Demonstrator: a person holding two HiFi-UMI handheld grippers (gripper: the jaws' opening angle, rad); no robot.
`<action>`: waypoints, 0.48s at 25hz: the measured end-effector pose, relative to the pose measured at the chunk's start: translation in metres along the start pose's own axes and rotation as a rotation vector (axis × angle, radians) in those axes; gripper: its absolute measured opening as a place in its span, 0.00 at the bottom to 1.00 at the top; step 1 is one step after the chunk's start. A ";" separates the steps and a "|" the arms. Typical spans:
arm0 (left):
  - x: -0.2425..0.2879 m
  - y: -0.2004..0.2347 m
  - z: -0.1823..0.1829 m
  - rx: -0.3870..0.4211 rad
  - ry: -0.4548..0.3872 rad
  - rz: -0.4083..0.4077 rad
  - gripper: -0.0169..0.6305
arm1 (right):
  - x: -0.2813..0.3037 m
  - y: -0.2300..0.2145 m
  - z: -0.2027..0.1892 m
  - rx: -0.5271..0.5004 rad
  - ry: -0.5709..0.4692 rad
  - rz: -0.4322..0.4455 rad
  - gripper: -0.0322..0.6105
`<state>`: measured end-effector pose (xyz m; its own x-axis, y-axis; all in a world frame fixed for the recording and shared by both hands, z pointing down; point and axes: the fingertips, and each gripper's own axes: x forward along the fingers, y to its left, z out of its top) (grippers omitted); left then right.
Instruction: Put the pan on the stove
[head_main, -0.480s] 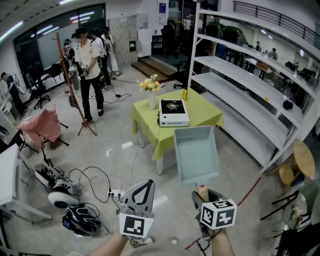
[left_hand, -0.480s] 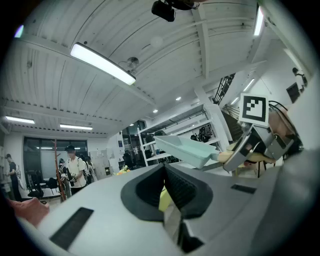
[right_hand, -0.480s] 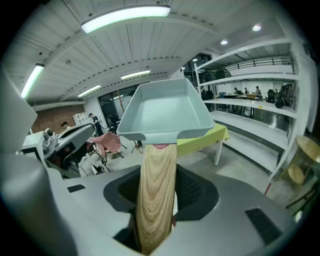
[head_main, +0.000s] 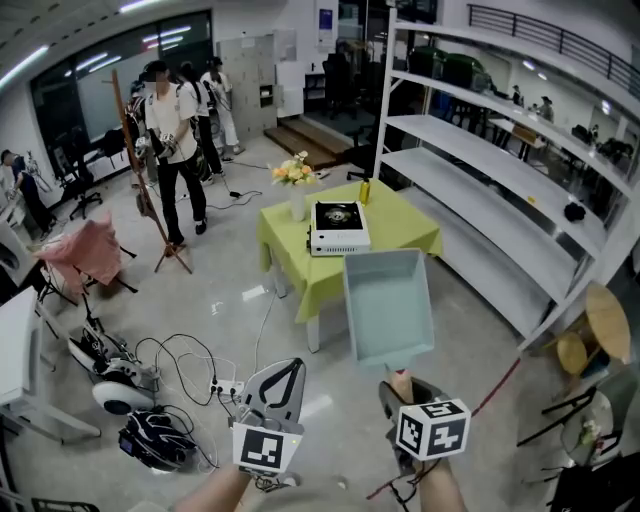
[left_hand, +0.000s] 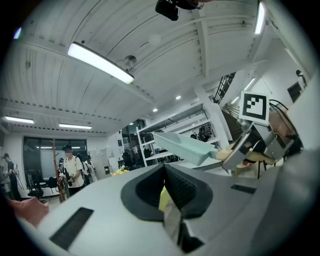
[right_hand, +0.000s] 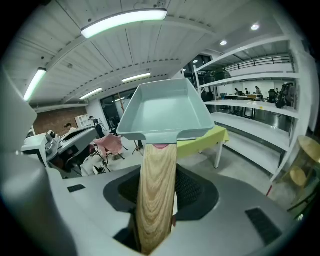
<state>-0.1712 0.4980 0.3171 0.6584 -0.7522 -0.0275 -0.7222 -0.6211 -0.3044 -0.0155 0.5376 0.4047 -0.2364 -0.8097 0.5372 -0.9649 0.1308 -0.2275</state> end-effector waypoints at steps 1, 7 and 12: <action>0.002 -0.004 0.000 -0.005 0.005 0.003 0.04 | -0.001 -0.004 0.000 -0.003 0.001 0.005 0.30; 0.016 -0.025 -0.011 -0.006 0.055 0.030 0.04 | -0.007 -0.030 -0.008 -0.033 0.002 0.023 0.30; 0.032 -0.038 -0.004 -0.019 0.040 0.041 0.04 | -0.003 -0.055 -0.009 -0.021 0.007 0.039 0.30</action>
<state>-0.1234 0.4965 0.3313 0.6198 -0.7848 -0.0015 -0.7525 -0.5937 -0.2852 0.0368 0.5381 0.4234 -0.2745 -0.7996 0.5341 -0.9572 0.1741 -0.2314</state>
